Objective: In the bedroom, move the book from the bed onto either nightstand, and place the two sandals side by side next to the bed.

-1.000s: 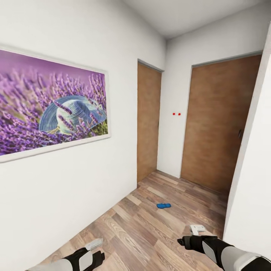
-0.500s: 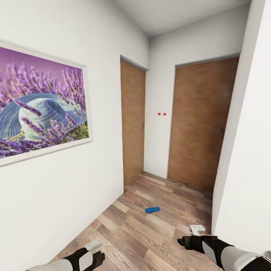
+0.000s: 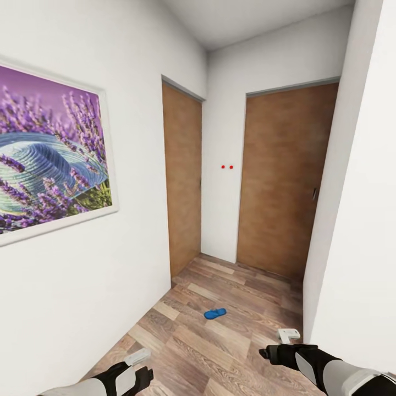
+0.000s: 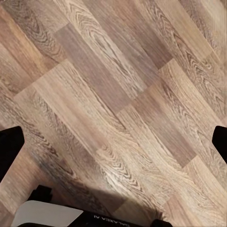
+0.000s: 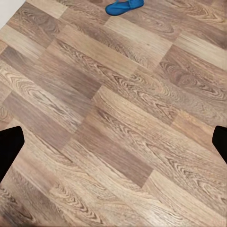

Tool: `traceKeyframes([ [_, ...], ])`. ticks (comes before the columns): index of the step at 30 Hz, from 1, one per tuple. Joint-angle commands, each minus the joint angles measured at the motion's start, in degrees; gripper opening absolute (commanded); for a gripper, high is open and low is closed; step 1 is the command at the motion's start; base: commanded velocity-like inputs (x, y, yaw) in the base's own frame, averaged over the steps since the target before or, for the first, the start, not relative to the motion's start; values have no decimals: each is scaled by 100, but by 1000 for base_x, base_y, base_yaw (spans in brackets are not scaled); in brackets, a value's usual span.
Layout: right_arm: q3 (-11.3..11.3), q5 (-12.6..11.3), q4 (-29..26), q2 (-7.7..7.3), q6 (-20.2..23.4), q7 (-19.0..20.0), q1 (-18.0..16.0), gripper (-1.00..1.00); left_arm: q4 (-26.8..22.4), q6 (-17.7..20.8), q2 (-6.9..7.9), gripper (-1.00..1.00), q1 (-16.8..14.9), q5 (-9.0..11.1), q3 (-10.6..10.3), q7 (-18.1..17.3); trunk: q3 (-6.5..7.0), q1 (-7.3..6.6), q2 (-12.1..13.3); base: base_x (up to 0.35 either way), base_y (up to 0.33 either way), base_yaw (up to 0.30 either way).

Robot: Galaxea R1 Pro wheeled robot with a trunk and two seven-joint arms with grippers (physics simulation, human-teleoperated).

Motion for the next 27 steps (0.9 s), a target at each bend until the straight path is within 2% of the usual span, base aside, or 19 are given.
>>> traceKeyframes([
  [1, 44, -60, 8, 0, 15, 25, -5, 100, 7, 12, -2, 100, -4, 48, -48, 13, -3, 3, -5, 84, 0, -23],
  [11, 45, -60, 8, 0, 15, 25, -5, 100, 6, 11, -2, 100, -4, 48, -48, 13, -24, 3, -5, 33, 0, -9],
  [27, 45, -60, 7, 3, 15, 25, -5, 100, 6, 11, -2, 100, -6, 48, -48, 13, -156, 3, -5, 4, 0, -1],
])
